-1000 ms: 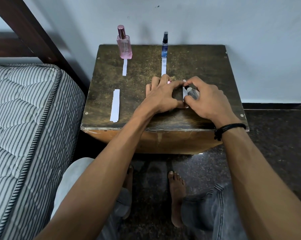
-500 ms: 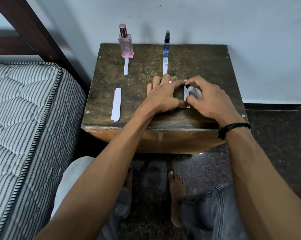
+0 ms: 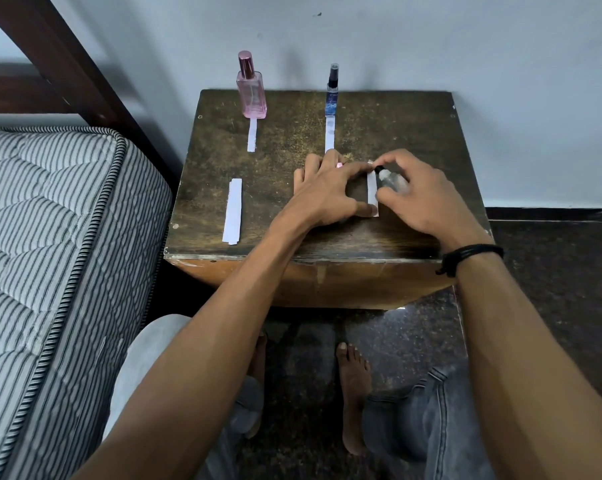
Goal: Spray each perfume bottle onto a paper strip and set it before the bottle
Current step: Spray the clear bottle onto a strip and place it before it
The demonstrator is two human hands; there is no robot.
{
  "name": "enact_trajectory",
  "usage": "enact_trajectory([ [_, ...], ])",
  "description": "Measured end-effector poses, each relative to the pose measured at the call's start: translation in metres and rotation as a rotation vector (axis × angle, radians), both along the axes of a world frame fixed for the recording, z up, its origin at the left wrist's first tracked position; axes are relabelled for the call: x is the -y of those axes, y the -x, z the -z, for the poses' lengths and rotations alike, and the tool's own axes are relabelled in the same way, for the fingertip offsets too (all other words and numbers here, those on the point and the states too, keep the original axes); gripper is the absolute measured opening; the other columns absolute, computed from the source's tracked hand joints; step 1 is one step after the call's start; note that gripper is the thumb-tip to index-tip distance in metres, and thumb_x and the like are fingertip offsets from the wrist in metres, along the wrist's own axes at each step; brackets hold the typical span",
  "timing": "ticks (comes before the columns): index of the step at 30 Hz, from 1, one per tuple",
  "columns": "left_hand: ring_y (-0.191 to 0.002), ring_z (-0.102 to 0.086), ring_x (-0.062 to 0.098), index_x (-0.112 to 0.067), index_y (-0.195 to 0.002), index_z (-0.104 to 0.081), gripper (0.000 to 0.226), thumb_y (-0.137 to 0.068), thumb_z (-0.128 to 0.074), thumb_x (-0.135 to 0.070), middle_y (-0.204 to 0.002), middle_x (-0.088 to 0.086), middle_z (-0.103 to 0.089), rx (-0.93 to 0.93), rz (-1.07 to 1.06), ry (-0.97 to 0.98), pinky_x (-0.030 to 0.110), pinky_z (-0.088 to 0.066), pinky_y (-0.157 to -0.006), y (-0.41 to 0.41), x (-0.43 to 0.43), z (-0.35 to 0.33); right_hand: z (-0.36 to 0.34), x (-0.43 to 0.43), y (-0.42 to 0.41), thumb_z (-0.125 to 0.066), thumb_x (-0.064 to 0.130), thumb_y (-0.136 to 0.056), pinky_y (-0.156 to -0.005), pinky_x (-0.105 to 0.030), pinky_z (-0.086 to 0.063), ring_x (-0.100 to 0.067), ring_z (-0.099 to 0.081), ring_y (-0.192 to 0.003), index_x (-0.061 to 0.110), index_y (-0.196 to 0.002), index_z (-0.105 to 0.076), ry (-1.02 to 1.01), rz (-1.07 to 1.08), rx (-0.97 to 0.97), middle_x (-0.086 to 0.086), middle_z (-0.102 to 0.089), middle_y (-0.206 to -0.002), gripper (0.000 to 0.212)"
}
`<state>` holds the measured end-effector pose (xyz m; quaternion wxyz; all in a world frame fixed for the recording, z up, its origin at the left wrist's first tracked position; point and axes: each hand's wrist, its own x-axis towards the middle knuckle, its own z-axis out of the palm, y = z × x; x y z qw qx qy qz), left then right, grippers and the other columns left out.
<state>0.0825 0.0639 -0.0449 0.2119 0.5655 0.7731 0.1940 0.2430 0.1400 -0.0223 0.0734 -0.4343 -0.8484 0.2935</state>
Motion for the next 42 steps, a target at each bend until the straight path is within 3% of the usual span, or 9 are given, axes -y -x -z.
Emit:
enact_trajectory([
  [8,-0.120,-0.027,0.020,-0.051,-0.142,-0.045,0.075,-0.073,-0.074,-0.064,-0.116,-0.008,-0.030,0.005,-0.003,-0.003,0.037,-0.025,-0.101,0.001,0.000,0.001,-0.003,-0.008,-0.015,-0.069,0.029,-0.086,-0.083,-0.039,-0.050,-0.017,-0.063,-0.089,0.051,-0.115,-0.057,0.116,-0.038,-0.023,0.011,-0.065,-0.100,0.039],
  [17,-0.108,-0.020,0.014,-0.048,-0.143,-0.044,0.074,-0.076,-0.072,-0.062,-0.114,-0.007,-0.029,-0.011,0.012,-0.006,0.034,-0.023,-0.095,0.001,0.000,0.002,0.001,-0.003,-0.009,-0.072,0.042,-0.087,-0.094,-0.052,-0.054,-0.032,-0.064,-0.108,0.047,-0.122,-0.056,0.020,-0.117,0.062,-0.003,-0.069,-0.126,0.038],
  [27,-0.111,-0.021,0.014,-0.049,-0.144,-0.043,0.075,-0.076,-0.072,-0.063,-0.115,-0.007,-0.029,-0.010,0.014,-0.002,0.034,-0.022,-0.096,0.002,-0.001,0.001,-0.001,-0.005,-0.008,-0.072,0.038,-0.088,-0.095,-0.052,-0.054,-0.031,-0.063,-0.106,0.046,-0.119,-0.058,0.042,-0.133,0.070,-0.005,-0.067,-0.126,0.035],
  [33,-0.115,-0.026,0.017,-0.049,-0.143,-0.045,0.075,-0.074,-0.072,-0.065,-0.114,-0.008,-0.032,0.000,0.012,-0.020,0.033,-0.021,-0.092,0.000,0.001,0.001,0.000,-0.006,-0.008,-0.072,0.034,-0.088,-0.091,-0.045,-0.052,-0.028,-0.062,-0.107,0.044,-0.123,-0.058,0.066,-0.092,0.003,-0.001,-0.065,-0.129,0.039],
  [38,-0.113,-0.025,0.015,-0.050,-0.141,-0.046,0.076,-0.073,-0.074,-0.066,-0.114,-0.008,-0.033,0.008,0.001,-0.022,0.033,-0.021,-0.092,0.001,0.001,0.001,-0.001,-0.010,-0.012,-0.067,0.021,-0.091,-0.073,-0.028,-0.045,-0.010,-0.060,-0.085,0.043,-0.121,-0.059,0.171,-0.006,-0.181,0.007,-0.064,-0.103,0.039],
  [42,-0.110,-0.021,0.011,-0.052,-0.139,-0.047,0.075,-0.071,-0.076,-0.064,-0.116,-0.010,-0.034,0.042,-0.013,-0.027,0.032,-0.020,-0.094,0.001,0.001,0.000,0.002,-0.013,-0.012,-0.064,0.021,-0.093,-0.061,-0.027,-0.045,-0.010,-0.052,-0.064,0.042,-0.124,-0.059,0.231,0.126,-0.346,0.003,-0.061,-0.093,0.038],
])
